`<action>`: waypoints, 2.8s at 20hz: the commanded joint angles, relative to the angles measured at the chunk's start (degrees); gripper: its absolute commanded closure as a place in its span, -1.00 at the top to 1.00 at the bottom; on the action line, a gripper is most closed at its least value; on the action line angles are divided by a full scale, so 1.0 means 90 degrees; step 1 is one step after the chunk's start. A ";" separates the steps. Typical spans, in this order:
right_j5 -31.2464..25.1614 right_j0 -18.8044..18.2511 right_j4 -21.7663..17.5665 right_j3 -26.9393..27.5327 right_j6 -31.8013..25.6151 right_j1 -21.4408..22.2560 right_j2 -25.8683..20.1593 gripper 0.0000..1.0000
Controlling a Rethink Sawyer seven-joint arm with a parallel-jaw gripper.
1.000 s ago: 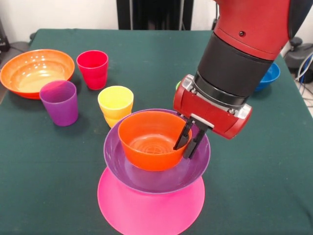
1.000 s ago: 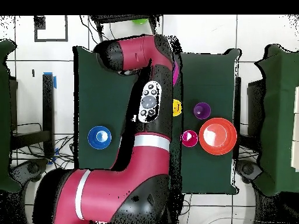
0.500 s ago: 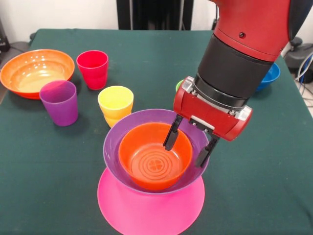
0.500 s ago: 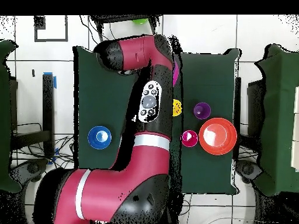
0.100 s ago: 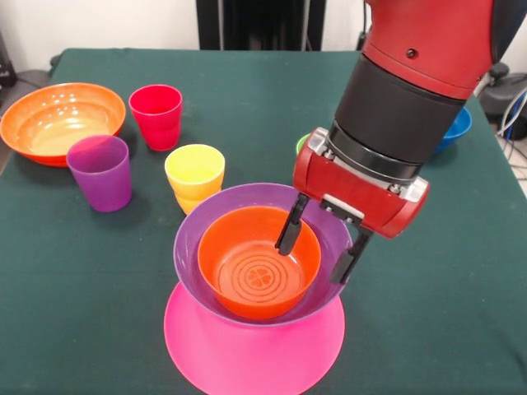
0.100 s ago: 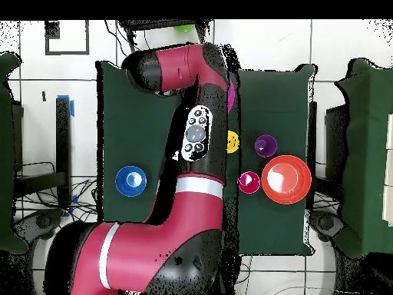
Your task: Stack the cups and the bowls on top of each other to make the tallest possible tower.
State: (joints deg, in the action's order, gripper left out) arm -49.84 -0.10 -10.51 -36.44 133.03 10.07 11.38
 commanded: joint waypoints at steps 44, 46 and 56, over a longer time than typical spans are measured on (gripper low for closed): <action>0.2163 -0.0722 0.0346 -0.4170 -0.0231 0.2348 -0.0673 1.00; 0.2264 -0.0826 0.0306 -0.4223 -0.0305 0.2355 -0.0727 1.00; 0.2582 -0.1302 0.0169 -0.4534 -0.0614 0.2458 -0.1033 1.00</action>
State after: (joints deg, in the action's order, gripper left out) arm -28.82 -10.68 -6.00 -70.07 133.03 32.96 9.74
